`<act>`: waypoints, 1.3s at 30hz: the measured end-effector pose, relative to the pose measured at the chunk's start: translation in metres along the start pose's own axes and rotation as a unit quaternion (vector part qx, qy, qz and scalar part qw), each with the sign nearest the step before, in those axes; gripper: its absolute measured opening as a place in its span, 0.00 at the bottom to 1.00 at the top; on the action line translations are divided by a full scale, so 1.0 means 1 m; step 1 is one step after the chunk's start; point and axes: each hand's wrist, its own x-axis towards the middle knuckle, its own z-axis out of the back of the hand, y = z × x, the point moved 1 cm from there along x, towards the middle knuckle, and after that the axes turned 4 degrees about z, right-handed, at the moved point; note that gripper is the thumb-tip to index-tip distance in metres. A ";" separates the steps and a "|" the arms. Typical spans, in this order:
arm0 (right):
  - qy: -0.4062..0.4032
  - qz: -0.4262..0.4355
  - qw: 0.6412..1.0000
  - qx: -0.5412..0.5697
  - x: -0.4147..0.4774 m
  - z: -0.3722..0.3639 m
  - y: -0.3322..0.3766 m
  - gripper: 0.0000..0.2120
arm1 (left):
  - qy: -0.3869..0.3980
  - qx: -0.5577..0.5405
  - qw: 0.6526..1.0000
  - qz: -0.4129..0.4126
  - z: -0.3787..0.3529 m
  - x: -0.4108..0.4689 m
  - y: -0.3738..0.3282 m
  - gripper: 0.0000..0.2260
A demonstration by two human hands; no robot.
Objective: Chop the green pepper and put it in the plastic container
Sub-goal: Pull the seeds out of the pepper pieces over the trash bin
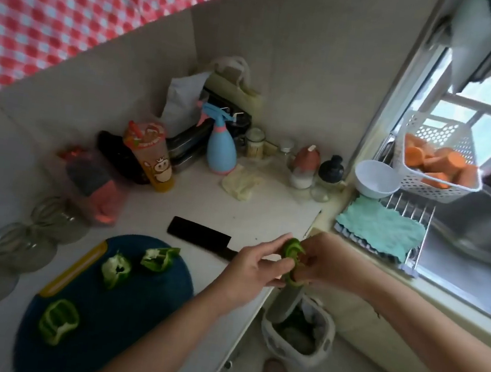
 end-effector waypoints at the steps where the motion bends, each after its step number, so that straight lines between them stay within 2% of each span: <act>1: -0.007 -0.002 1.000 0.015 -0.001 0.001 -0.005 0.04 | 0.010 -0.002 1.000 0.004 -0.004 0.003 0.000 0.24; 7: -0.022 -0.008 0.998 0.062 -0.009 -0.002 -0.036 0.08 | 0.041 0.040 0.998 0.011 -0.015 0.023 0.003 0.27; 15: -0.077 -0.049 0.964 0.248 -0.017 0.003 -0.053 0.09 | -0.038 -0.022 0.999 -0.012 -0.043 0.048 0.007 0.20; 22: -0.096 -0.085 0.885 0.447 -0.019 0.001 -0.069 0.08 | -0.029 -0.059 0.998 0.000 -0.043 0.056 0.011 0.12; 27: -0.099 -0.104 0.860 0.490 -0.018 0.001 -0.085 0.03 | -0.017 -0.103 0.994 0.010 -0.047 0.061 0.011 0.22; 29: -0.108 -0.113 0.840 0.519 -0.017 -0.001 -0.093 0.03 | -0.010 -0.123 0.992 0.014 -0.047 0.064 0.011 0.22; 33: -0.161 -0.137 0.762 0.612 -0.016 -0.005 -0.109 0.05 | -0.018 -0.153 0.988 0.023 -0.049 0.067 0.015 0.22; 34: -0.176 -0.144 0.754 0.617 -0.016 -0.008 -0.114 0.05 | -0.022 -0.159 0.987 0.023 -0.048 0.068 0.017 0.22; 35: -0.188 -0.151 0.765 0.598 -0.017 -0.010 -0.119 0.04 | -0.025 -0.163 0.986 0.024 -0.048 0.068 0.019 0.22; 39: -0.178 -0.179 0.915 0.314 -0.016 -0.028 -0.144 0.03 | -0.030 -0.169 0.985 0.030 -0.045 0.072 0.025 0.21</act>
